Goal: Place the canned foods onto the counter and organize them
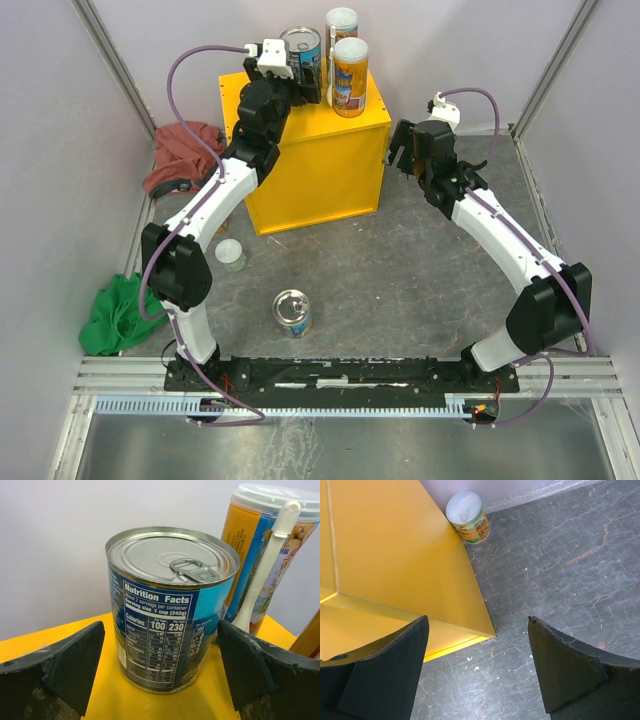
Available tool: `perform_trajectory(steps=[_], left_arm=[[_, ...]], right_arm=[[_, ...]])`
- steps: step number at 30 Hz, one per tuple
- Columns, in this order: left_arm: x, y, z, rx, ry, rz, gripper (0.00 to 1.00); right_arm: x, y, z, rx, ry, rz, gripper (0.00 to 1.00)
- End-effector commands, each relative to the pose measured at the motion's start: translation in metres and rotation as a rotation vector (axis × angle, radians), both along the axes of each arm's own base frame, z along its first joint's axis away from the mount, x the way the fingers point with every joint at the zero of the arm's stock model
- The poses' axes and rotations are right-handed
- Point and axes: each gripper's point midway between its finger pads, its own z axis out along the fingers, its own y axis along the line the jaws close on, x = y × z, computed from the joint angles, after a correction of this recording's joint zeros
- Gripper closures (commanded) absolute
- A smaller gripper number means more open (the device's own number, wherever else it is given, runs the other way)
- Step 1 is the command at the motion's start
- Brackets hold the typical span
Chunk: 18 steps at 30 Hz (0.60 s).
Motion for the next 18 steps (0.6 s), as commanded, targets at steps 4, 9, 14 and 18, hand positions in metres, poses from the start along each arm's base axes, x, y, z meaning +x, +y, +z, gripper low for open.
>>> perform_trajectory(steps=[4,9,14,18], left_arm=[[-0.034,0.013,0.072,-0.11,-0.148,-0.027,0.01],[-0.048,0.007,0.08,-0.133,-0.152,-0.093,0.01],[-0.075,0.004,0.096,-0.146,-0.163,-0.132,0.01],[-0.111,0.012,0.106,-0.158,-0.16,-0.127,0.01]], right_arm=[[-0.014,0.003,0.043,0.022,-0.081,0.028,0.12],[-0.027,-0.001,0.05,0.001,-0.083,0.027,0.12],[-0.05,0.003,0.058,-0.044,-0.09,0.066,0.12],[-0.078,0.019,0.064,-0.119,-0.089,0.148,0.12]])
